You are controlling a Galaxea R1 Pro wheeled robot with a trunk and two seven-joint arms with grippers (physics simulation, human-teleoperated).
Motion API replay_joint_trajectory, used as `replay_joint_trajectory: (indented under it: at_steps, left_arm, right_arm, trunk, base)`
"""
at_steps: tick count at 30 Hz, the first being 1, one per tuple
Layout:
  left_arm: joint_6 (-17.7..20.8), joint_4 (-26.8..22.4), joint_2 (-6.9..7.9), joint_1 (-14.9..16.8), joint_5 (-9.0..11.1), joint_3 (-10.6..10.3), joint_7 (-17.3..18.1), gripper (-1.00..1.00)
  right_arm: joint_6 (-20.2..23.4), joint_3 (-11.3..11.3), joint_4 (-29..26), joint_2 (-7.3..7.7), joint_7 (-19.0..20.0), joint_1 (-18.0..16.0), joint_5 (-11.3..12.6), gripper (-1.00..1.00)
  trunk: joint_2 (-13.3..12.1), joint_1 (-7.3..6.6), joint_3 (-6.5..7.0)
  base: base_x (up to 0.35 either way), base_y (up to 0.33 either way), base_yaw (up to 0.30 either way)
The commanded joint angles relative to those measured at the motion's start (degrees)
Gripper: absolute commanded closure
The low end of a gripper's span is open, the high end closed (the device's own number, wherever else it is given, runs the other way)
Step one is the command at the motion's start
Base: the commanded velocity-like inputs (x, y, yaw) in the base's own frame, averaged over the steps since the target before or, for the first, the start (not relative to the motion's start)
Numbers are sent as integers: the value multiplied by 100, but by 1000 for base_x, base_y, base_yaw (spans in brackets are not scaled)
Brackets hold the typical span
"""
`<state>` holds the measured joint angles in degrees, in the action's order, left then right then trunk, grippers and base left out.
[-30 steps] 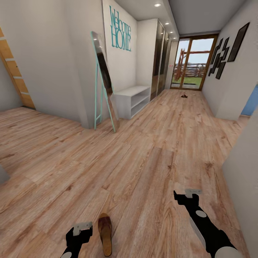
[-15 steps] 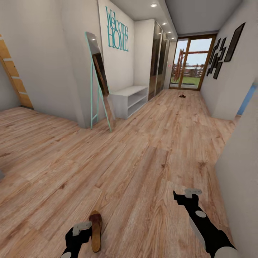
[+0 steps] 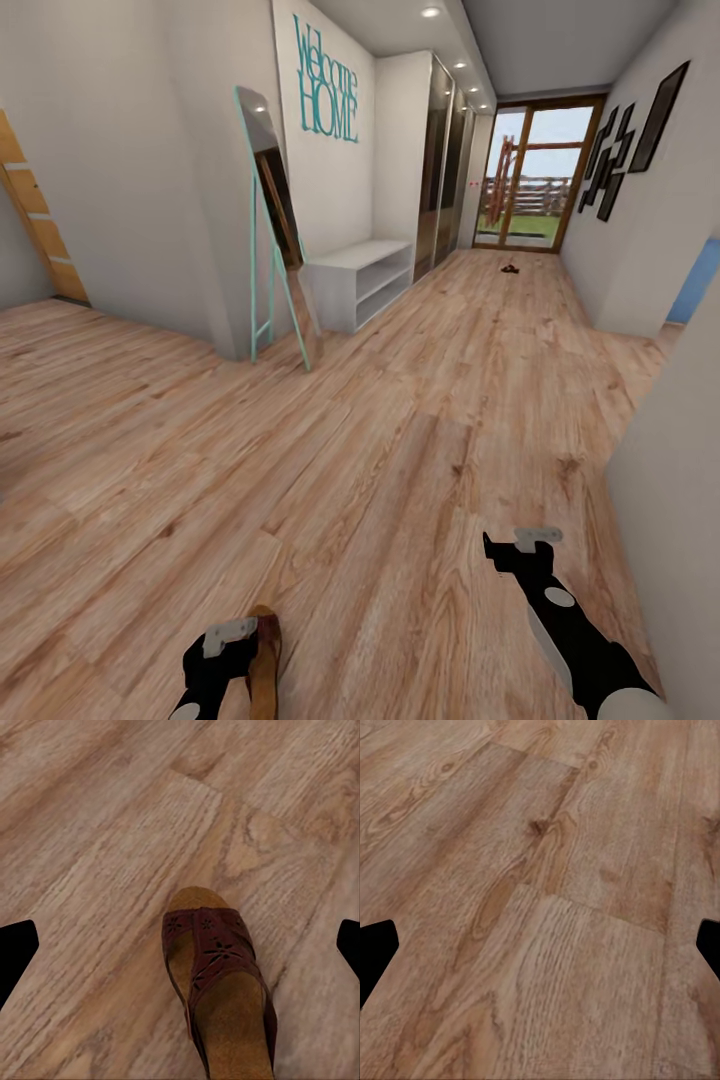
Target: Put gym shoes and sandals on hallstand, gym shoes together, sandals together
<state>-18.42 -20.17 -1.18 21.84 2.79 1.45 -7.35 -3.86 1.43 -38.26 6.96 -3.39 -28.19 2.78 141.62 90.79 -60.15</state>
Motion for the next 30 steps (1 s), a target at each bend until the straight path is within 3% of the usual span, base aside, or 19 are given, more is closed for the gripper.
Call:
replay_joint_trajectory:
  at_steps: [1,7,18,30]
  left_arm:
    - [-21,4,-3,3,29,13,6,-100]
    - [-21,4,-5,4,29,10,8,-100]
    - [-21,4,-4,5,22,2,14,-100]
    - [-2,9,-40,5,-44,-48,61,-100]
  right_arm:
    - [-20,16,3,2,-21,-3,29,-100]
    - [-22,16,2,1,-21,-3,29,-100]
    - [-24,16,-7,-1,-21,-3,38,-100]
    - [-12,1,-124,21,51,-3,46,-100]
  trunk:
    - [2,0,-5]
    - [2,0,-5]
    - [42,22,-23]
    - [122,66,-59]
  base:
    - [128,0,0]
    - [50,0,30]
    - [6,0,186]
    - [0,0,23]
